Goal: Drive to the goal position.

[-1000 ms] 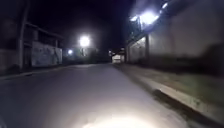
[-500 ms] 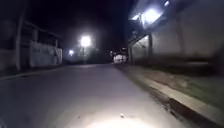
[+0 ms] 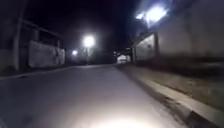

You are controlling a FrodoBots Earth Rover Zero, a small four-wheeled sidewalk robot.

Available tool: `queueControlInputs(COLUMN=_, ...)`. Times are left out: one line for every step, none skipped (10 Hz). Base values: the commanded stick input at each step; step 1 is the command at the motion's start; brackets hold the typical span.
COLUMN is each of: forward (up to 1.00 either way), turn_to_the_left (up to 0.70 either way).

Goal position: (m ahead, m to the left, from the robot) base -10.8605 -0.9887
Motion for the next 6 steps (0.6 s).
queueControlInputs(forward=1.0, turn_to_the_left=0.0)
queueControlInputs(forward=1.0, turn_to_the_left=0.0)
queueControlInputs(forward=1.0, turn_to_the_left=0.0)
queueControlInputs(forward=1.0, turn_to_the_left=0.0)
queueControlInputs(forward=1.0, turn_to_the_left=0.0)
queueControlInputs(forward=1.0, turn_to_the_left=0.0)
